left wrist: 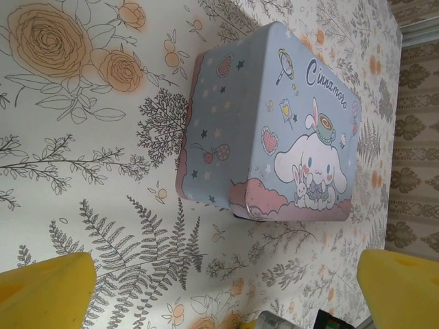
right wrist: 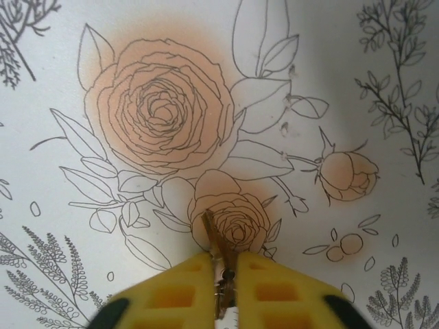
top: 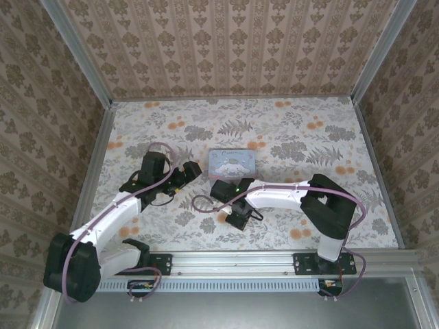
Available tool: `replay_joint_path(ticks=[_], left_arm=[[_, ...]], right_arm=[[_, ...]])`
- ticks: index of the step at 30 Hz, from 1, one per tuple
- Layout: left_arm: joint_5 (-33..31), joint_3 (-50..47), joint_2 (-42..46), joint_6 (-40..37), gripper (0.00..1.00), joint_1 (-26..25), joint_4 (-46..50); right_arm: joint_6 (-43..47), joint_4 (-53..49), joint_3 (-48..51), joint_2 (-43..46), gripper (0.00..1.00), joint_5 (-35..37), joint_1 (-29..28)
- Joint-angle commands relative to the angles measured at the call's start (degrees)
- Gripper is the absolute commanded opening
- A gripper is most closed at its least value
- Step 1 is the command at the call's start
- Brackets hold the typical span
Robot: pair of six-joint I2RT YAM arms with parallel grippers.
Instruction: Unlock the padlock with the key
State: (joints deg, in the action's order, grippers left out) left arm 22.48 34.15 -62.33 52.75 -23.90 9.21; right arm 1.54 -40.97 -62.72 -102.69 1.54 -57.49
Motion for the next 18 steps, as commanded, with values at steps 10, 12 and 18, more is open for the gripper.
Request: replay_joint_path(ticks=[10, 12, 18], left_arm=[[-4.18, -0.31, 4.04, 0.16, 1.0, 0.17, 0.8], [-3.81, -0.19, 4.58, 0.25, 1.0, 0.16, 0.7], [-0.21, 1.2, 1.96, 0.06, 1.0, -0.98, 0.15]], right_arm=[[-9.99, 3.79, 3.88, 7.9, 0.0, -2.67, 1.03], [-12.47, 6.68, 5.37, 10.07, 0.0, -3.78, 1.48], [-19.4, 16.94, 10.87, 16.19, 0.0, -5.46, 3.21]])
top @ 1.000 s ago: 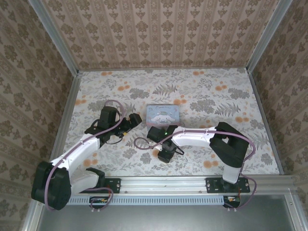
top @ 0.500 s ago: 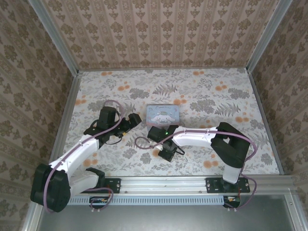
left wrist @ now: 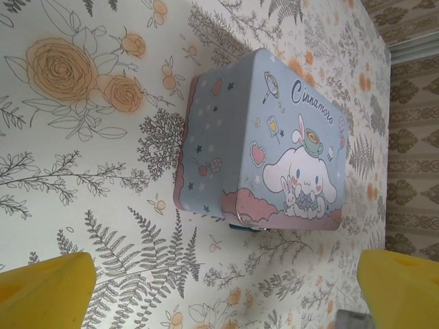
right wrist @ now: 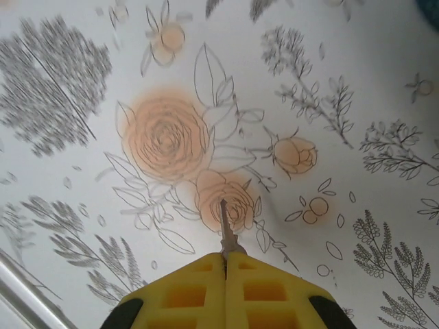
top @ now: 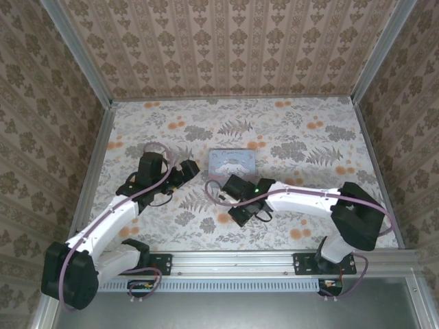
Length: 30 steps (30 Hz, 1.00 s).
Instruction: Unlock the padlock with the key
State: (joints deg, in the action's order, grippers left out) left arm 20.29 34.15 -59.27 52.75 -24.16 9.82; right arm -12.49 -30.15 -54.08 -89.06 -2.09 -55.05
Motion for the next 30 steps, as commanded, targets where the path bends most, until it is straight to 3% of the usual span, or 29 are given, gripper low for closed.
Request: replay_joint_path(ticks=[1, 15, 30], left_arm=[[2.49, 1.43, -1.74, 0.07, 1.0, -1.21, -0.75], [5.25, 1.15, -8.14, 4.57, 0.98, -9.97, -10.92], [6.78, 2.32, -12.09, 7.1, 0.78, -14.71, -19.56]], right_arm=[[-6.56, 7.8, 3.19, 3.52, 0.0, -2.13, 1.05], [-20.08, 27.21, 13.4, 15.71, 0.0, -7.62, 7.75], [-27.79, 36.65, 12.84, 15.17, 0.0, -13.18, 11.45]])
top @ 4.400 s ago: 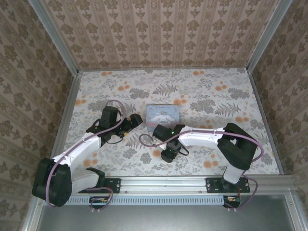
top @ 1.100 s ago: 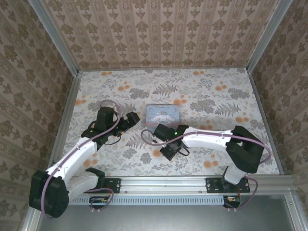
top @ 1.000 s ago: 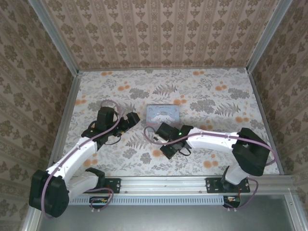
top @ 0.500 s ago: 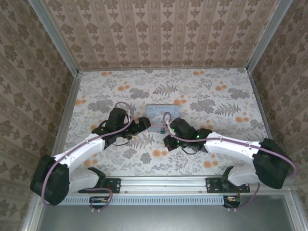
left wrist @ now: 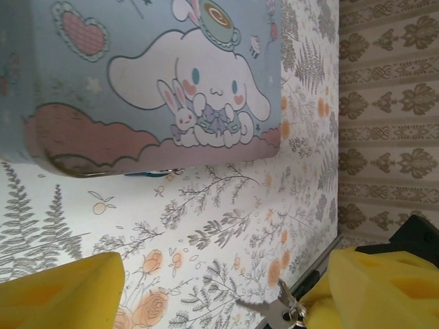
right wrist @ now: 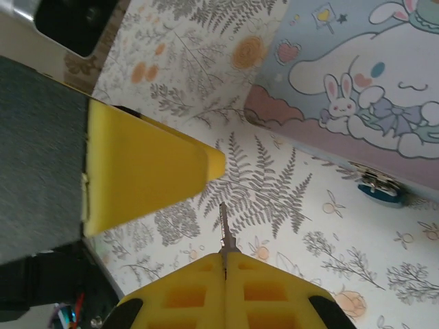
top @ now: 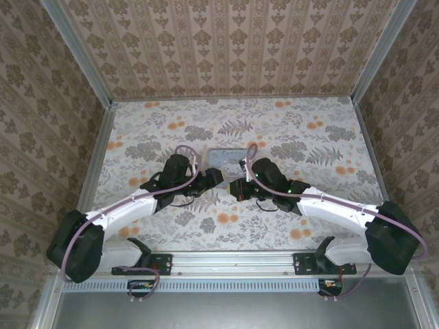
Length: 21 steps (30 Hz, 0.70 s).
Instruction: Unlock the padlock with the key
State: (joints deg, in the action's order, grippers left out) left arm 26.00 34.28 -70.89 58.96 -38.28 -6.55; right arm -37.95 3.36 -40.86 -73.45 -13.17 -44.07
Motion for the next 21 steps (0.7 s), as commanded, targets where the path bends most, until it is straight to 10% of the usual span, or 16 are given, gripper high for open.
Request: replay_joint_path(ticks=[1, 21], left_arm=[[1.07, 2.19, -0.67, 1.15, 0.77, -0.71, -3.68], [0.21, 2.19, -1.09, 2.48, 0.38, -1.43, -6.36]], right_arm=[[-2.93, 3.96, -0.23, -0.58, 0.0, -2.46, 0.78], [-7.8, 10.75, 2.12, -2.31, 0.0, -5.3, 1.98]])
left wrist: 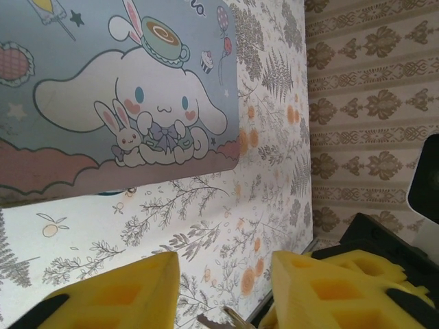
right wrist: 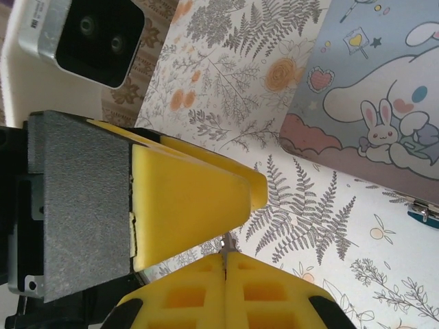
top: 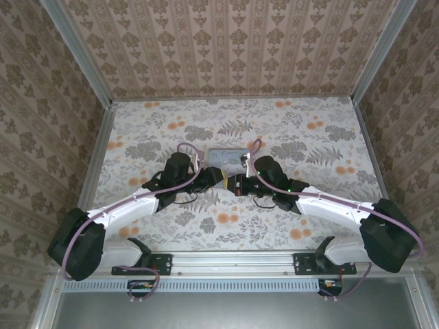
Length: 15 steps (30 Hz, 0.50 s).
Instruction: Unlock the padlock with the key
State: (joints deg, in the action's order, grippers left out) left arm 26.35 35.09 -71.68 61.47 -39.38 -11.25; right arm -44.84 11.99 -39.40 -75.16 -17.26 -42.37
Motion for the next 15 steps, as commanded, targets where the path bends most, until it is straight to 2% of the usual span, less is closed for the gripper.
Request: replay_joint_path(ticks=[1, 9, 15], left_arm=[[-0.08, 1.38, -0.37, -0.03, 0.36, -0.44, -1.76], [-0.42, 1.4, -0.73, -0.04, 0.32, -0.76, -1.77], [-0.5, 1.47, -1.21, -0.04, 0.22, -1.03, -2.11]], right_arm=[[-0.97, 2.26, 0.73, -0.68, 0.0, -1.22, 0.28], [-1.48, 3.49, 0.99, -1.01, 0.0, -1.58, 0.36], [-1.7, 4.08, 1.15, -1.21, 0.0, -1.8, 0.37]])
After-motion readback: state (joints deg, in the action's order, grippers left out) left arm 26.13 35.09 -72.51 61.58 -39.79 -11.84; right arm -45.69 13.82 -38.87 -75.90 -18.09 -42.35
